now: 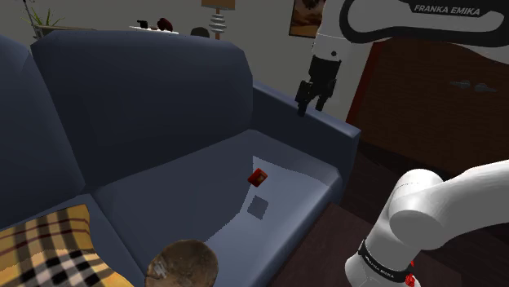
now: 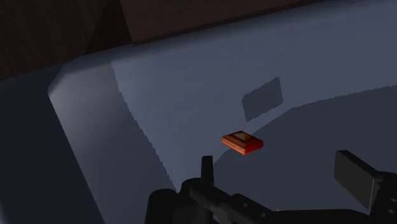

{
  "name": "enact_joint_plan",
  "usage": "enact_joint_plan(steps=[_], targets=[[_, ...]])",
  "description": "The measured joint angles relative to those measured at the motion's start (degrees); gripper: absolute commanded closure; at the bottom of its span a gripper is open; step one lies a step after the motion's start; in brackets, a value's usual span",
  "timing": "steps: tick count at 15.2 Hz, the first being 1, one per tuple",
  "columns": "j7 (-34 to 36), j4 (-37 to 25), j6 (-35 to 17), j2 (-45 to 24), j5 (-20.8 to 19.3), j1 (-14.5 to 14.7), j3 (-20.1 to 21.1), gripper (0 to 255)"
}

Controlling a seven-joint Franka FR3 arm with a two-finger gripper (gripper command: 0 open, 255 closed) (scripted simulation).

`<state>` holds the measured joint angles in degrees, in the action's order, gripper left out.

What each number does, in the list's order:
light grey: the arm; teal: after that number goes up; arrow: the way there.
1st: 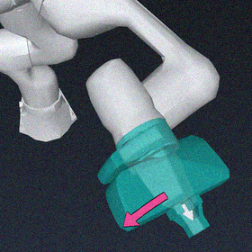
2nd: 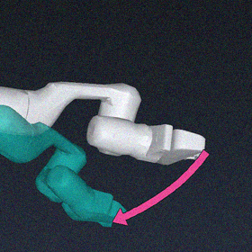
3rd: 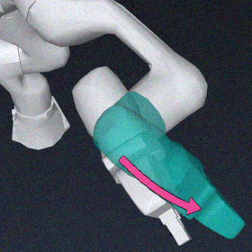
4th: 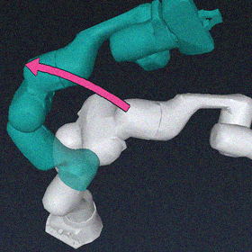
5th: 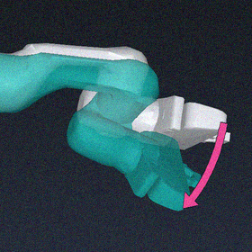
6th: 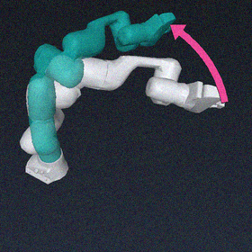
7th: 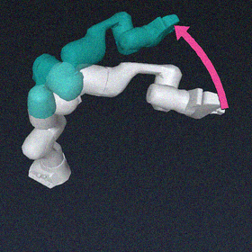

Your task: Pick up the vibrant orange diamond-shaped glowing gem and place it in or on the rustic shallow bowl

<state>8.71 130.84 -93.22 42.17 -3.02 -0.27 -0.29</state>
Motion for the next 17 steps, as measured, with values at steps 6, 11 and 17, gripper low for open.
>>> enact_joint_plan(steps=[6, 11, 17], targets=[[-6.0, -0.8, -3.2, -8.2, -3.2, 1.7, 0.1, 0], [-12.8, -2.7, -7.3, -19.3, -7.5, 3.3, 0.7, 0], [-18.9, -4.5, -12.0, -31.8, -13.5, 4.9, 2.4, 0]])
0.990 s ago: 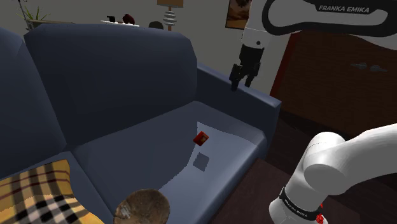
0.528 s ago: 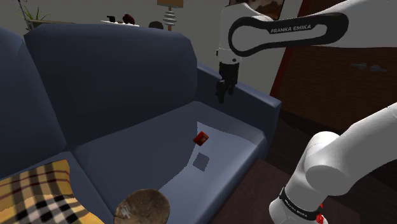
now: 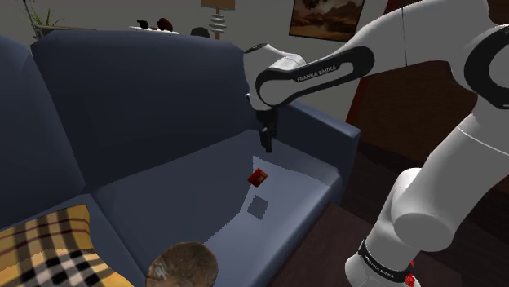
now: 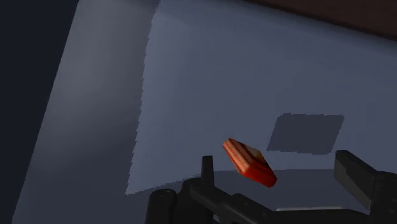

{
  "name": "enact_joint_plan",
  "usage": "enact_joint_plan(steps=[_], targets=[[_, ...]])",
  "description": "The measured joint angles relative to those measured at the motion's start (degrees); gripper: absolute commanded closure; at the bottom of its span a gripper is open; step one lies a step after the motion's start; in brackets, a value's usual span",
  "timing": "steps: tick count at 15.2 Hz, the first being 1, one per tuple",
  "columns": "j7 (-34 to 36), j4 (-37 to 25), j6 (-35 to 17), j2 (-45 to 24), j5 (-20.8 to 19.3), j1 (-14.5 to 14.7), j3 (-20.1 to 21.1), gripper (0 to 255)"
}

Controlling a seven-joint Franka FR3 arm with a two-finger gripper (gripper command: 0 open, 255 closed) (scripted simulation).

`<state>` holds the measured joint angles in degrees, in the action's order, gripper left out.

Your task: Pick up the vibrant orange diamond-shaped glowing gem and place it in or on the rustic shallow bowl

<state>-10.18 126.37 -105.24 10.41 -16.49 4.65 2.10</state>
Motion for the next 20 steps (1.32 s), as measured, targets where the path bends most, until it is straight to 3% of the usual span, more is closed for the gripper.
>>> enact_joint_plan(steps=[12, 20], targets=[[-8.3, -5.3, -7.2, -24.5, -16.1, 2.8, 2.3, 0], [-7.5, -2.8, -12.0, -27.5, -19.5, 2.0, 1.2, 0]])
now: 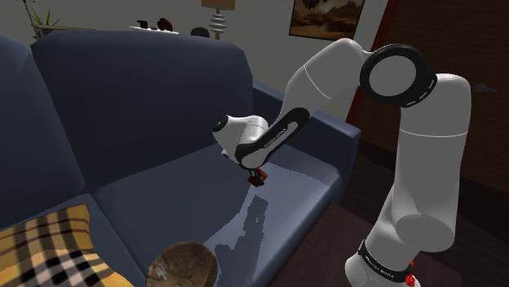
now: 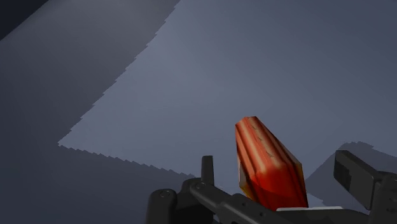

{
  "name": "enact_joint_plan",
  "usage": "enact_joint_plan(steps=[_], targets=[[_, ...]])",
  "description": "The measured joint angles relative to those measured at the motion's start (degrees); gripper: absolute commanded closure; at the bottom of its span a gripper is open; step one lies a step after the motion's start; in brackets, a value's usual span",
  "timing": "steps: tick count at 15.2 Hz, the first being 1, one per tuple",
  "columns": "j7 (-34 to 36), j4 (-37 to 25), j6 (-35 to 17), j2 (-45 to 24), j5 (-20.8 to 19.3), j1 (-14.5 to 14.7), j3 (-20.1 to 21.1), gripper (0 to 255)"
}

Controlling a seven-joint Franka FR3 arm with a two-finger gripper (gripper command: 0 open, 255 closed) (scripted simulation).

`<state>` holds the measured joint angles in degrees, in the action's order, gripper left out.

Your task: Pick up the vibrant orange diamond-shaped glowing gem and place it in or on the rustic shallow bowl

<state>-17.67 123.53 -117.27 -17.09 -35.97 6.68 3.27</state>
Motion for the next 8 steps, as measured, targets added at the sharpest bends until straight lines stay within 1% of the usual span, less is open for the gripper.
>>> enact_joint_plan(steps=[6, 7, 8], targets=[[0.1, 0.1, -0.4, -0.3, -0.2, -0.1, -0.1, 0], [0.1, 0.1, -0.4, -0.3, -0.2, -0.1, -0.1, 255], [0.1, 0.1, -0.4, -0.3, -0.2, -0.1, -0.1, 255]])
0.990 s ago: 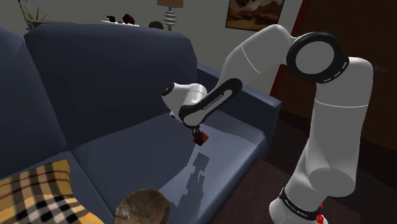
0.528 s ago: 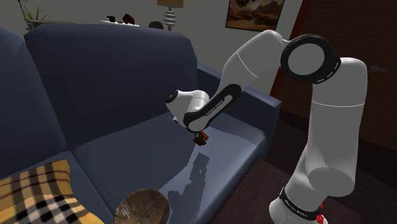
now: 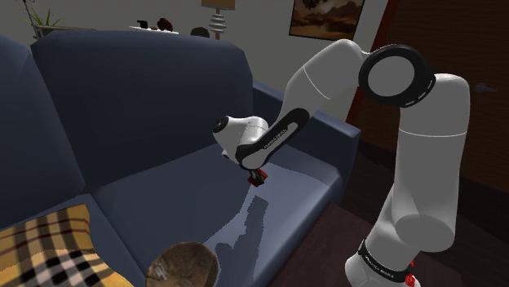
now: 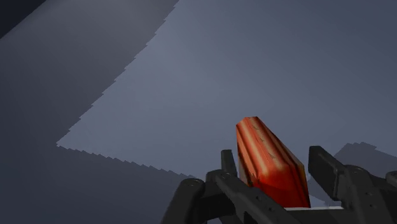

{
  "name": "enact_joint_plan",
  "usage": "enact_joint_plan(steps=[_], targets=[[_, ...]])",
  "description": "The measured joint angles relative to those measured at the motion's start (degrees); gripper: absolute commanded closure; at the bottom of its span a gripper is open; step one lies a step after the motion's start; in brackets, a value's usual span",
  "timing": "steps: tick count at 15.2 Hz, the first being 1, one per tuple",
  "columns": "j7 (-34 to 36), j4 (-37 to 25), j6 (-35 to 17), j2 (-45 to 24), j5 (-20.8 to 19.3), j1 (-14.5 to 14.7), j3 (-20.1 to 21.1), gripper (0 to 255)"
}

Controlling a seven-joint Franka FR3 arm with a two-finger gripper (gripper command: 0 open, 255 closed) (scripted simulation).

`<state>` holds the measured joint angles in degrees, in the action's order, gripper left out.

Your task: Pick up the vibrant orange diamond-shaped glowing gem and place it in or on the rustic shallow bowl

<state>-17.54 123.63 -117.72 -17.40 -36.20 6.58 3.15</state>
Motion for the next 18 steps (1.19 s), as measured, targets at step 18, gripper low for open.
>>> enact_joint_plan(steps=[18], targets=[[-3.0, -0.6, 4.2, 4.4, 1.7, 0.0, 0.4, 255]])
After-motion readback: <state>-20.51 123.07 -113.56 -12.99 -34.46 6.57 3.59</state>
